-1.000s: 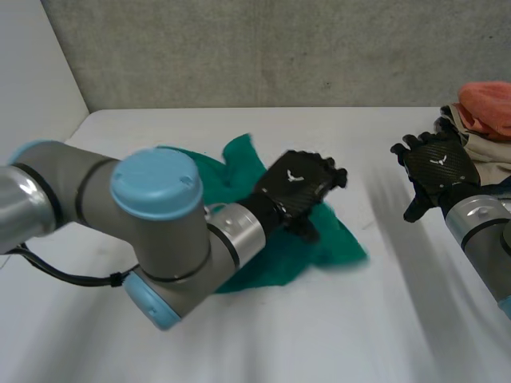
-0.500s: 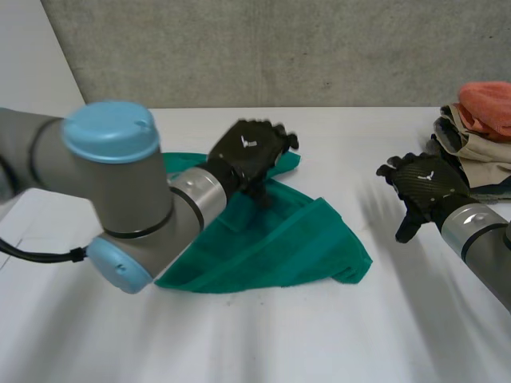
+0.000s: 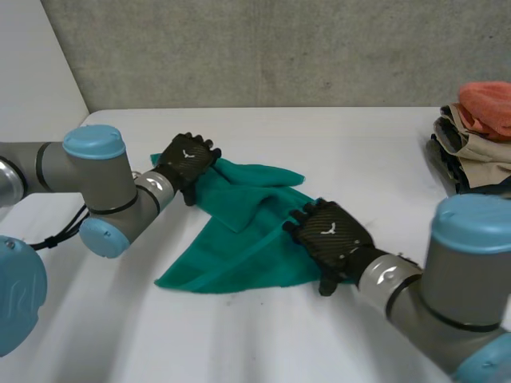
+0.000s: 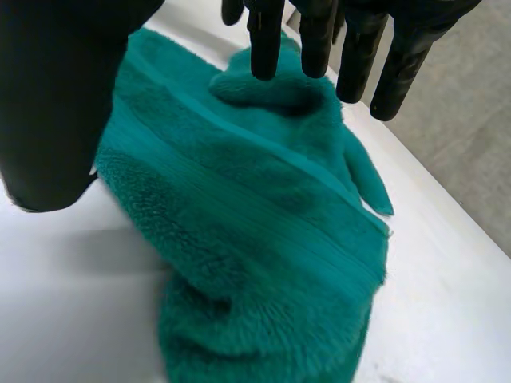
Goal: Fold the laundry.
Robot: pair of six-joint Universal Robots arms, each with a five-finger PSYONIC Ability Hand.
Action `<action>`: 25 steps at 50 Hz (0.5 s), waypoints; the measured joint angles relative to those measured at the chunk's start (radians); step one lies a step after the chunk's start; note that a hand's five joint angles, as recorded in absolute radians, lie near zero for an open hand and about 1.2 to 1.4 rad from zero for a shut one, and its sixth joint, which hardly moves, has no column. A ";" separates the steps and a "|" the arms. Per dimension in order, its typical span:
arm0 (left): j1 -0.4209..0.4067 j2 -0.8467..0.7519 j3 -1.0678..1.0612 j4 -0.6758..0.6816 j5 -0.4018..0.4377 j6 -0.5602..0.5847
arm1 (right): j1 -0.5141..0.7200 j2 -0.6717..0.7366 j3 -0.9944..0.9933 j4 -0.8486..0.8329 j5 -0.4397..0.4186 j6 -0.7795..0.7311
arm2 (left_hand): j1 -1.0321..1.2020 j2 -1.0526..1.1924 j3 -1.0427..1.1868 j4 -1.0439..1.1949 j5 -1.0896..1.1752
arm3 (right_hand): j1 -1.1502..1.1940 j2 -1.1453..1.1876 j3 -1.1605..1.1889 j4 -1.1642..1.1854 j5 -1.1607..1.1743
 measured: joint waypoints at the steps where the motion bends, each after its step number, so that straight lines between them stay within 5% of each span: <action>1: 0.000 0.000 0.000 0.000 0.000 0.000 | 0.000 0.000 0.000 0.000 0.000 0.000 | 0.000 0.000 0.000 0.000 0.000 | 0.000 0.000 0.000 0.000 0.000; 10: 0.002 -0.076 0.062 -0.003 0.069 -0.005 | 0.057 0.144 -0.080 -0.074 0.124 -0.098 | 0.107 0.121 0.108 0.120 0.139 | 0.000 0.000 0.000 0.000 0.000; 15: -0.001 -0.096 0.074 -0.003 0.070 -0.004 | 0.056 0.172 -0.098 -0.074 0.139 -0.126 | 0.534 0.532 0.506 0.521 0.528 | 0.108 0.117 0.126 0.098 0.098; 17: -0.001 -0.098 0.074 -0.003 0.070 -0.004 | 0.054 0.176 -0.102 -0.074 0.141 -0.129 | 0.615 0.613 0.586 0.602 0.608 | 0.207 0.230 0.241 0.195 0.187; 19: -0.004 -0.100 0.070 -0.002 0.068 -0.004 | 0.049 0.175 -0.107 -0.072 0.141 -0.130 | 0.825 0.860 0.842 0.862 0.852 | 0.658 0.730 0.716 0.687 0.659; 25: -0.014 -0.084 0.056 0.001 0.057 -0.003 | 0.042 0.158 -0.107 -0.072 0.140 -0.119 | 0.825 0.908 0.889 0.911 0.864 | 0.839 0.941 0.947 0.920 0.889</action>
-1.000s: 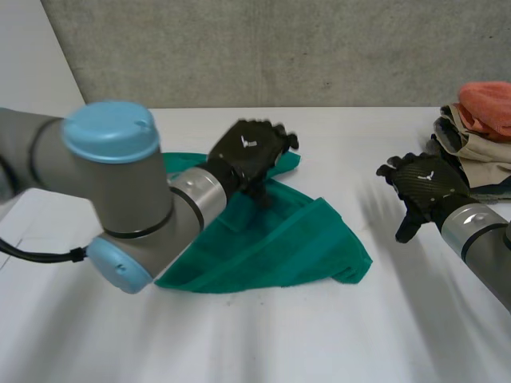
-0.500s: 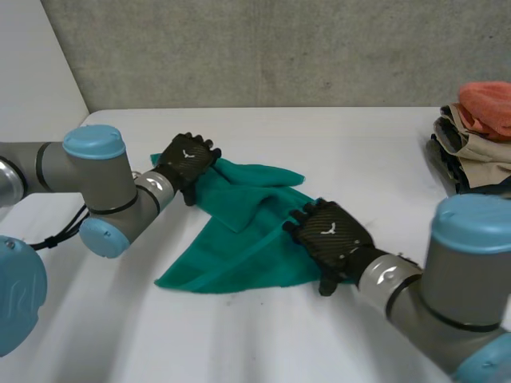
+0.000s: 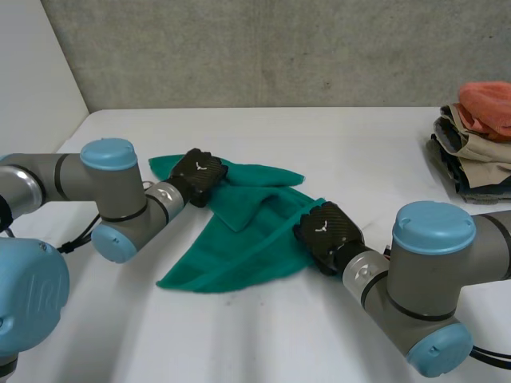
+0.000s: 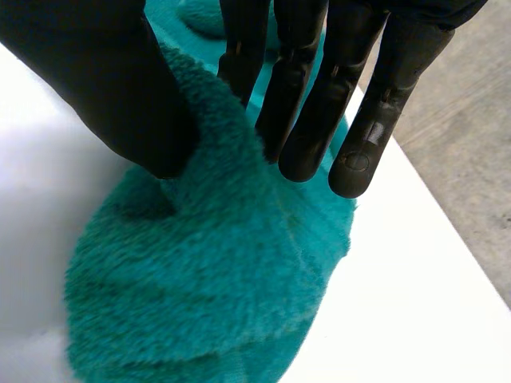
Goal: Fold the laundry.
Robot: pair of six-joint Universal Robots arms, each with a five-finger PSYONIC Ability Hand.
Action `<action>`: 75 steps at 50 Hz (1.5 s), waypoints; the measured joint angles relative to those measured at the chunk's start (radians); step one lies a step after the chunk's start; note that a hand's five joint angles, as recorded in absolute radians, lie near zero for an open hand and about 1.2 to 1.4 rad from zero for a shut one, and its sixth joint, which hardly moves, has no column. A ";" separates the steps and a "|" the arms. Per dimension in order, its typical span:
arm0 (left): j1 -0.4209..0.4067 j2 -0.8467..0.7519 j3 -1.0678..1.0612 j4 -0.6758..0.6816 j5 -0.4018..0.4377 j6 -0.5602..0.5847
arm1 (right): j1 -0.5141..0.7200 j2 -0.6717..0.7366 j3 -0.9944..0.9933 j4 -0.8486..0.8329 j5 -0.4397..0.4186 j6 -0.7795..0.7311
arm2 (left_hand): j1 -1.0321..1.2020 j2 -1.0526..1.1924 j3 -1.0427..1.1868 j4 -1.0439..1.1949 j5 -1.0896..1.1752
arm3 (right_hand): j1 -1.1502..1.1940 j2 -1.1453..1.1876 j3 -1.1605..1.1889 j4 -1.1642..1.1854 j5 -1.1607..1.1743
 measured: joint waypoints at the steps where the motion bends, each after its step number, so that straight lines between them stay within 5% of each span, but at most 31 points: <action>1: -0.003 0.022 -0.010 0.001 -0.008 0.000 | -0.002 -0.017 0.002 0.001 0.000 0.004 | 0.000 0.001 0.001 0.003 0.000 | 0.001 0.015 0.024 0.024 0.017; 11: -0.011 0.290 -0.148 -0.003 -0.121 -0.005 | -0.105 -0.192 0.014 0.032 0.000 0.008 | 0.000 0.004 0.002 0.003 0.001 | 0.001 0.015 0.024 0.024 0.017; 16: -0.012 0.570 -0.331 -0.012 -0.180 -0.008 | -0.259 -0.291 -0.022 0.079 -0.025 0.006 | 0.000 0.005 0.005 0.003 0.000 | 0.001 0.015 0.024 0.025 0.017; 23: -0.041 0.739 -0.512 -0.026 -0.190 -0.011 | -0.362 -0.239 -0.152 0.121 -0.090 0.017 | 0.000 0.005 0.006 0.003 0.000 | 0.001 0.015 0.024 0.029 0.017; 31: -0.143 0.554 -0.533 -0.027 -0.214 -0.025 | -0.354 0.051 -0.368 0.125 -0.088 0.045 | 0.000 0.005 0.006 0.004 0.000 | -0.017 -0.020 -0.014 -0.015 -0.002; 34: -0.164 0.467 -0.485 -0.026 -0.246 -0.028 | -0.345 0.123 -0.427 0.122 -0.056 0.047 | -0.044 -0.100 -0.096 -0.096 -0.047 | -0.346 -0.357 -0.348 -0.348 -0.312; 37: -0.174 0.397 -0.428 -0.025 -0.288 -0.030 | -0.336 0.165 -0.471 0.120 -0.005 0.048 | -0.187 -0.232 -0.225 -0.235 -0.173 | -0.566 -0.616 -0.603 -0.583 -0.543; 39: -0.175 0.368 -0.392 -0.025 -0.320 -0.032 | -0.327 0.166 -0.488 0.119 0.052 0.050 | -0.714 -0.733 -0.722 -0.722 -0.660 | -0.837 -0.935 -0.935 -0.920 -0.876; 42: -0.169 0.368 -0.371 -0.026 -0.346 -0.033 | -0.318 0.128 -0.474 0.122 0.091 0.051 | -0.891 -0.931 -0.919 -0.935 -0.879 | -0.843 -0.943 -0.947 -0.924 -0.886; 47: -0.148 0.439 -0.395 -0.031 -0.363 -0.039 | -0.310 0.008 -0.382 0.128 0.076 0.045 | -0.892 -0.952 -0.938 -0.955 -0.900 | -0.843 -0.943 -0.947 -0.924 -0.888; 58: -0.046 0.738 -0.729 -0.048 -0.359 -0.272 | -0.321 -0.327 0.036 0.286 -0.182 0.000 | -0.892 -0.956 -0.938 -0.955 -0.900 | -0.765 -0.853 -0.847 -0.856 -0.820; 66: 0.004 0.733 -0.822 -0.071 -0.350 -0.433 | -0.322 -0.335 0.198 0.281 -0.218 0.004 | -0.890 -0.955 -0.938 -0.955 -0.899 | -0.718 -0.819 -0.803 -0.810 -0.782; 75: 0.015 0.584 -0.787 -0.045 -0.338 -0.461 | -0.322 -0.204 0.254 0.161 -0.221 0.000 | -0.742 -0.813 -0.809 -0.819 -0.755 | -0.580 -0.654 -0.648 -0.651 -0.641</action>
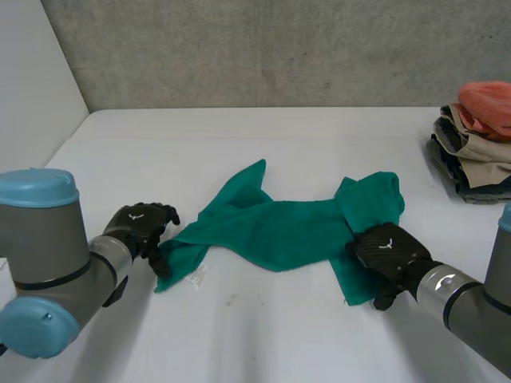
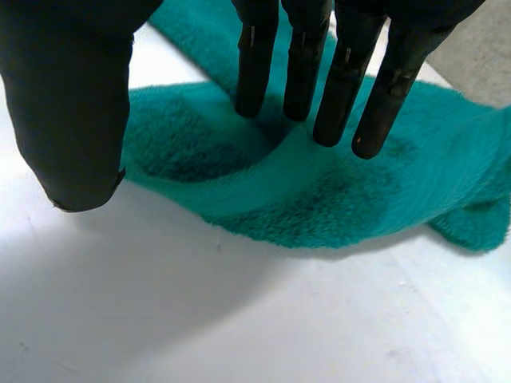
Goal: Fold the laundry.
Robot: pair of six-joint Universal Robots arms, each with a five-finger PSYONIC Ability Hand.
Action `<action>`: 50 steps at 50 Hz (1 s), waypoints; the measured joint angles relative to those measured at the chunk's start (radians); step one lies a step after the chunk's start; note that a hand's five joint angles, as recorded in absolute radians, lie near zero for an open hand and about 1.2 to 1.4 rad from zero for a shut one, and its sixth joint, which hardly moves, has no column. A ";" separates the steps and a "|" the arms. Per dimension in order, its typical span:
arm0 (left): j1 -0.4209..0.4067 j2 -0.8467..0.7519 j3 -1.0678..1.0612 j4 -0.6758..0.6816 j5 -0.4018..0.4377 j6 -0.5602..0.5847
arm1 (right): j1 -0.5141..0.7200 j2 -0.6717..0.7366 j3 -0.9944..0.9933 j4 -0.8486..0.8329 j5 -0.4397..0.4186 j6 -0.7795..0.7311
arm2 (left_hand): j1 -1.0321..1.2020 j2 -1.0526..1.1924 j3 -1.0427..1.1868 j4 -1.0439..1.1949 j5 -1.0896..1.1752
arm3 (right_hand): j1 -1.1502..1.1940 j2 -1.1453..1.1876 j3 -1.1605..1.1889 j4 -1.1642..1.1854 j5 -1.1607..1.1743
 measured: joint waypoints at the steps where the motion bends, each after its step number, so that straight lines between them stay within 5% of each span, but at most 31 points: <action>1: 0.000 -0.015 0.009 0.008 0.004 0.001 | 0.000 0.014 0.000 -0.011 -0.001 -0.002 | 0.042 0.042 0.041 0.045 0.044 | 0.003 0.006 0.005 0.004 0.005; 5: -0.003 -0.034 0.024 0.032 0.012 0.003 | -0.002 0.031 0.000 -0.033 -0.013 -0.005 | 0.187 0.180 0.171 0.175 0.171 | 0.004 0.007 0.008 0.004 0.007; 8: -0.008 -0.045 0.033 0.070 0.018 0.005 | -0.004 0.041 0.001 -0.062 -0.032 -0.005 | 0.582 0.548 0.546 0.550 0.542 | 0.077 0.086 0.083 0.079 0.075; 13: -0.010 -0.048 0.037 0.099 0.020 0.006 | -0.003 0.045 0.003 -0.086 -0.042 -0.005 | 0.600 0.575 0.572 0.577 0.568 | 0.139 0.152 0.147 0.145 0.134; 14: -0.011 -0.049 0.039 0.112 0.020 0.007 | -0.002 0.047 0.003 -0.098 -0.044 -0.005 | 0.771 0.813 0.808 0.818 0.777 | 0.165 0.180 0.177 0.172 0.159; 26: -0.005 -0.046 0.045 0.121 0.018 0.011 | -0.003 0.065 -0.025 -0.132 -0.043 -0.008 | 0.771 0.816 0.811 0.822 0.777 | 0.297 0.329 0.326 0.328 0.308; 32: -0.006 -0.043 0.049 0.118 0.017 0.014 | -0.004 0.081 -0.063 -0.139 -0.038 -0.009 | 0.771 0.816 0.811 0.822 0.777 | 0.596 0.665 0.661 0.665 0.655; 40: -0.009 -0.005 0.064 0.097 0.010 0.018 | -0.010 0.063 -0.119 -0.103 -0.027 0.002 | 0.771 0.818 0.814 0.822 0.777 | 0.596 0.669 0.674 0.678 0.666; 50: 0.023 0.248 0.049 0.034 0.026 0.082 | -0.112 -0.138 -0.231 0.222 -0.031 -0.011 | 0.771 0.819 0.815 0.822 0.777 | 0.592 0.663 0.668 0.675 0.664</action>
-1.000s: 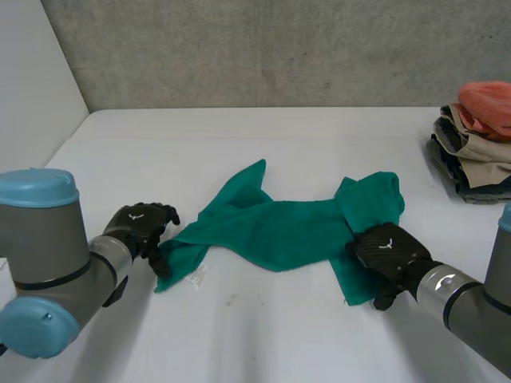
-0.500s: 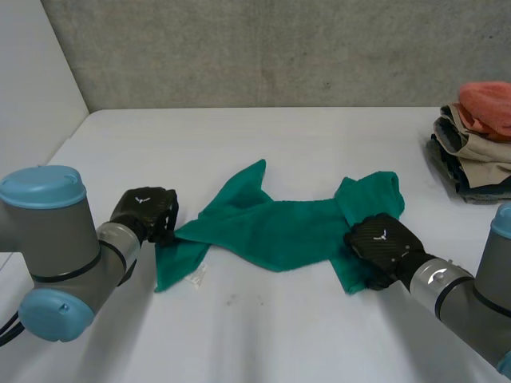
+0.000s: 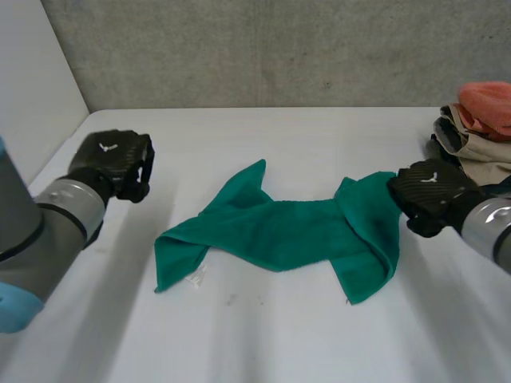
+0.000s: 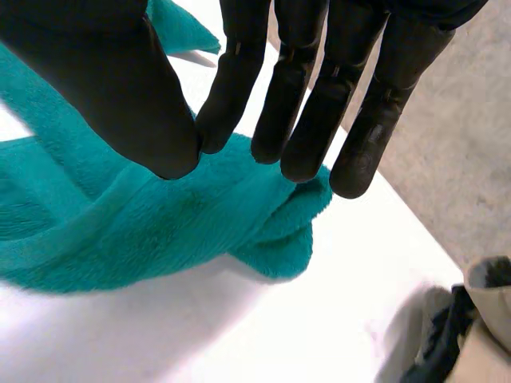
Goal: Fold the laundry.
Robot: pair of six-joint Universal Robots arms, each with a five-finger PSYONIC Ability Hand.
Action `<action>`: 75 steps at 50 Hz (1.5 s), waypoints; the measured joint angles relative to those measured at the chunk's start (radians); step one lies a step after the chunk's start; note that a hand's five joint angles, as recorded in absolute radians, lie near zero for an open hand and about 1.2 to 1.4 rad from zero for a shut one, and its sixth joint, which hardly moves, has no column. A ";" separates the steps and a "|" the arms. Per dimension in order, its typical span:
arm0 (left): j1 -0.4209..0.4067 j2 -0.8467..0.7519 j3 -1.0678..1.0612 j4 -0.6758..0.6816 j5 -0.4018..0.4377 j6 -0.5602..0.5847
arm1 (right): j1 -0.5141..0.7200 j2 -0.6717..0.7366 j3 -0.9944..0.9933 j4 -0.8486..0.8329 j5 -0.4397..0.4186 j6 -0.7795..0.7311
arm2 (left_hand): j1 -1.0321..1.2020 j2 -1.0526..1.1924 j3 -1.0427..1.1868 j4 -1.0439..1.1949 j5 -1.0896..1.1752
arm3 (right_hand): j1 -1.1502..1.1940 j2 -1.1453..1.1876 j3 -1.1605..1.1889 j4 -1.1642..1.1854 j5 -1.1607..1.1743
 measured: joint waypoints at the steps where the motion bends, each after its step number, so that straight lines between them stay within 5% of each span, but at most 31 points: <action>1: 0.001 0.005 -0.004 -0.001 0.003 0.004 | -0.006 -0.006 -0.005 0.033 -0.002 -0.005 | 0.000 0.000 0.000 0.000 0.000 | -0.060 -0.084 -0.075 -0.081 -0.058; 7: -0.008 -0.087 -0.025 0.003 0.017 0.017 | 0.009 0.027 0.058 0.034 -0.012 -0.047 | -0.104 -0.110 -0.109 -0.112 -0.085 | -0.510 -0.581 -0.588 -0.588 -0.541; 10: -0.018 -0.152 -0.019 0.005 0.015 0.017 | 0.027 0.043 0.111 -0.027 -0.017 -0.061 | -0.583 -0.534 -0.525 -0.536 -0.501 | -0.561 -0.635 -0.645 -0.644 -0.608; 16: -0.031 -0.257 -0.002 0.016 0.013 0.011 | 0.056 0.072 0.224 -0.160 -0.052 -0.077 | -0.766 -0.816 -0.807 -0.823 -0.788 | -0.565 -0.639 -0.650 -0.652 -0.618; 54: -0.035 -0.352 0.037 0.104 0.015 0.009 | 0.062 0.249 0.158 -0.331 -0.088 -0.140 | -0.715 -0.754 -0.749 -0.749 -0.705 | -0.195 -0.231 -0.224 -0.237 -0.242; 61: -0.039 -0.354 0.030 0.096 0.013 0.006 | 0.060 0.270 0.119 -0.331 -0.071 -0.131 | -0.711 -0.744 -0.739 -0.742 -0.697 | -0.016 0.007 0.005 0.000 -0.014; 72: -0.034 -0.401 0.055 0.093 0.016 0.001 | 0.005 0.147 0.084 -0.290 -0.001 -0.008 | -0.343 -0.402 -0.414 -0.418 -0.382 | -0.016 0.007 0.005 0.000 -0.014; 73: -0.034 -0.413 0.066 0.093 0.015 0.001 | -0.024 0.091 0.079 -0.274 -0.003 0.051 | 0.004 -0.060 -0.061 -0.061 -0.030 | -0.016 0.007 0.005 0.000 -0.014; 75: -0.034 -0.418 0.075 0.093 0.013 0.001 | -0.048 0.051 0.071 -0.263 -0.005 0.099 | 0.004 -0.018 -0.022 -0.021 -0.003 | -0.016 0.007 0.005 0.000 -0.014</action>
